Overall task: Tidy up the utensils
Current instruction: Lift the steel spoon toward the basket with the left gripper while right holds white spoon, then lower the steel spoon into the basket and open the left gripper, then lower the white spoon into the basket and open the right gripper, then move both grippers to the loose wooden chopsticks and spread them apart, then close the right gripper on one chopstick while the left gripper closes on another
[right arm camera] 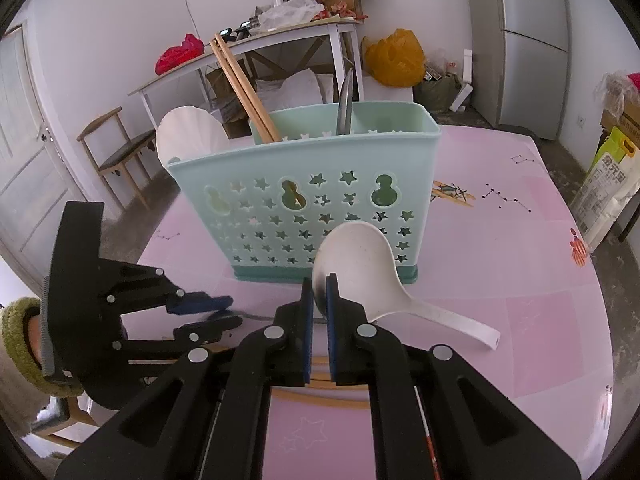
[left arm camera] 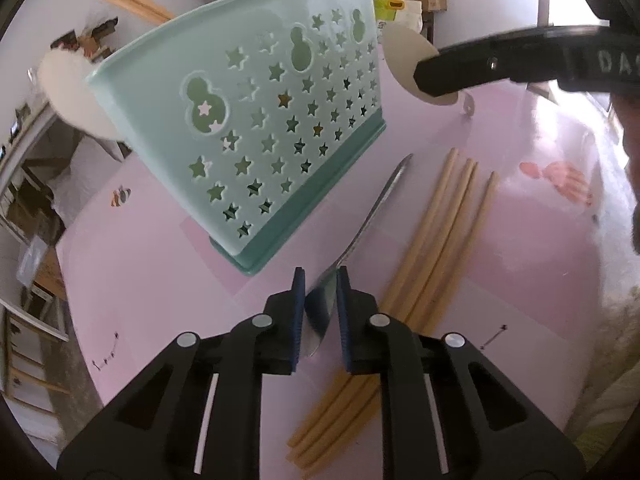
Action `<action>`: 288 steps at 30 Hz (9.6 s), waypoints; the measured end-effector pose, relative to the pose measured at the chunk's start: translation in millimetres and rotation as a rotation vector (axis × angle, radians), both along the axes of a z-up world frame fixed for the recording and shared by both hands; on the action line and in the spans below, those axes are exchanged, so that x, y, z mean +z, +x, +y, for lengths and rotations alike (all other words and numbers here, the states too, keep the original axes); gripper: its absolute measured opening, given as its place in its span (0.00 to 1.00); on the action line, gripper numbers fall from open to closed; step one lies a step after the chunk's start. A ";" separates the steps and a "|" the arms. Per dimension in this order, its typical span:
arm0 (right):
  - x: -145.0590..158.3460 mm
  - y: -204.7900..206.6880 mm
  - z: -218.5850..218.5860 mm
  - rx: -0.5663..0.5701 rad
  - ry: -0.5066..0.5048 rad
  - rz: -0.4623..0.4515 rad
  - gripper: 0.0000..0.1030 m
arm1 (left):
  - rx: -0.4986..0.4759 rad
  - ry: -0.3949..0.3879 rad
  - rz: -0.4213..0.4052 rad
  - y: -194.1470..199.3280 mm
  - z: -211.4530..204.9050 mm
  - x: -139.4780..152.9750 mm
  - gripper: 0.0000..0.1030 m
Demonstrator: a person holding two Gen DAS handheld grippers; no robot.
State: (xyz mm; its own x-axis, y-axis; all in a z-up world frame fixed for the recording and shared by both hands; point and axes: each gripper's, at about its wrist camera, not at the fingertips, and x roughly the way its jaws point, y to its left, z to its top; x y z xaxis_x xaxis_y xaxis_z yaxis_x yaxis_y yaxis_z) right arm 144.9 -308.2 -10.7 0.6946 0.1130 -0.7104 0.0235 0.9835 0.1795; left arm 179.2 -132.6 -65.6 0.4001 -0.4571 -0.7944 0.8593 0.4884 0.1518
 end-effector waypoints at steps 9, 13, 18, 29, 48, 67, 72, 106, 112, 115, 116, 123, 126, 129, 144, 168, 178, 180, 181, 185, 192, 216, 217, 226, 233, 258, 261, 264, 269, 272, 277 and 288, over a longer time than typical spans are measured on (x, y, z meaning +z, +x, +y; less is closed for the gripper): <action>-0.7 -0.5 -1.5 -0.002 0.001 0.001 0.06 | 0.082 -0.106 0.146 14.7 14.8 -1.7 0.05; -0.7 -0.4 -2.0 -0.002 0.002 0.001 0.06 | 0.102 -0.107 0.169 22.3 21.4 -0.8 0.06; -1.5 -0.8 -2.3 0.000 0.001 0.002 0.06 | 0.121 -0.110 0.182 26.2 31.5 -1.4 0.14; -1.5 -0.7 -2.4 0.000 0.002 0.002 0.06 | 0.179 -0.142 0.261 26.4 49.0 -0.3 0.22; -0.8 -2.9 1.3 0.002 0.012 -0.008 0.06 | 0.583 -0.447 0.717 53.9 117.9 -7.9 0.39; 0.4 -7.3 -2.5 0.003 0.035 -0.027 0.07 | 0.727 -0.385 0.786 54.6 96.5 -27.6 0.05; 3.7 -11.3 -6.0 -0.006 0.041 -0.055 0.06 | 0.754 -0.413 0.748 52.6 96.4 -27.9 0.03; 48.0 -57.8 -35.7 -0.079 0.038 -0.241 0.03 | 0.531 -0.596 -0.097 -20.6 127.8 220.8 0.00; 60.9 -67.5 -40.2 -0.083 0.043 -0.279 0.03 | 0.514 -0.547 -0.190 1.4 104.6 230.2 0.00; 65.4 -72.1 -39.9 -0.083 0.036 -0.292 0.03 | 0.508 -0.485 -0.203 16.8 89.6 223.3 0.00; 66.4 -73.4 -40.3 -0.084 0.036 -0.296 0.03 | 0.511 -0.459 -0.208 21.6 84.9 218.8 0.00; 69.8 -77.1 -43.4 -0.086 0.032 -0.300 0.03 | 0.475 -0.355 -0.130 53.5 50.7 185.0 0.02; 71.5 -77.2 -42.6 -0.085 0.030 -0.303 0.03 | 0.446 -0.418 -0.021 61.0 49.2 170.7 0.04; 74.2 -77.4 -43.0 -0.084 0.030 -0.308 0.03 | 0.433 -0.528 0.065 61.6 56.1 164.3 0.20; 142.4 -63.3 -66.1 0.005 0.198 -0.478 0.03 | 0.587 -0.567 0.017 25.3 108.8 139.0 0.75; 91.3 33.5 -88.4 0.040 0.545 -0.374 0.03 | 0.692 -0.429 0.010 -23.2 127.0 76.0 0.92; 45.1 27.5 -94.6 -0.082 0.474 -0.211 0.28 | 0.702 -0.431 0.038 -24.2 131.2 60.8 0.92; 48.2 18.6 -97.7 -0.103 0.457 -0.228 0.34 | 0.701 -0.428 0.029 -25.1 131.9 58.1 0.92; 50.0 12.6 -100.8 -0.114 0.461 -0.235 0.34 | 0.702 -0.427 0.027 -25.1 131.3 57.4 0.92; 55.5 -8.8 -103.6 -0.140 0.435 -0.242 0.34 | 0.705 -0.406 0.033 -25.3 131.1 51.0 0.92; 32.6 -30.5 -69.2 -0.029 0.357 -0.116 0.34 | 0.635 -0.372 0.059 -39.9 127.0 38.4 0.92; -74.3 5.7 -1.0 0.220 0.163 0.341 0.21 | 0.468 -0.493 0.562 -46.5 60.6 -28.3 0.24; -73.9 4.3 0.2 0.223 0.165 0.345 0.21 | 0.479 -0.497 0.570 -45.7 61.1 -28.7 0.24; -80.2 -29.5 33.1 0.288 0.228 0.381 0.12 | 0.549 -0.448 0.534 -41.5 64.2 -22.9 0.24; -80.0 -42.7 59.1 0.295 0.257 0.369 0.06 | 0.587 -0.360 0.413 -40.0 65.5 -20.9 0.24; -70.9 -43.6 32.7 0.188 0.197 0.371 0.08 | 0.578 -0.155 0.141 -42.8 81.0 -15.6 0.07; -66.4 -39.9 32.7 0.196 0.191 0.365 0.08 | 0.581 -0.154 0.128 -34.1 83.5 -17.2 0.05; -63.3 -32.7 34.6 0.201 0.176 0.356 0.08 | 0.607 -0.166 0.161 -25.2 90.0 -15.8 0.04; -61.0 -19.4 41.6 0.214 0.135 0.336 0.08 | 0.643 -0.164 0.192 -22.8 98.5 -14.1 0.05; -64.1 -12.7 45.6 0.223 0.108 0.341 0.08 | 0.656 -0.152 0.206 -23.1 101.4 -13.3 0.08; -71.6 -8.4 50.2 0.238 0.067 0.356 0.08 | 0.673 -0.135 0.227 -26.1 103.3 -12.5 0.12; -72.1 -32.0 42.9 0.274 0.008 0.346 0.07 | 0.740 -0.157 0.254 -23.4 109.1 -12.6 0.06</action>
State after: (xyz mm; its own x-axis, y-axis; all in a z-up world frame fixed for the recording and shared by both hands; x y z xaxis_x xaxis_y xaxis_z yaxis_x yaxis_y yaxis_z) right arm 112.9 -265.2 -82.8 0.3598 0.2663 -0.8942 -0.1774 0.9604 0.2146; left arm 155.9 -23.6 -78.2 0.4590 -0.2578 -0.8502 0.3026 0.9451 -0.1232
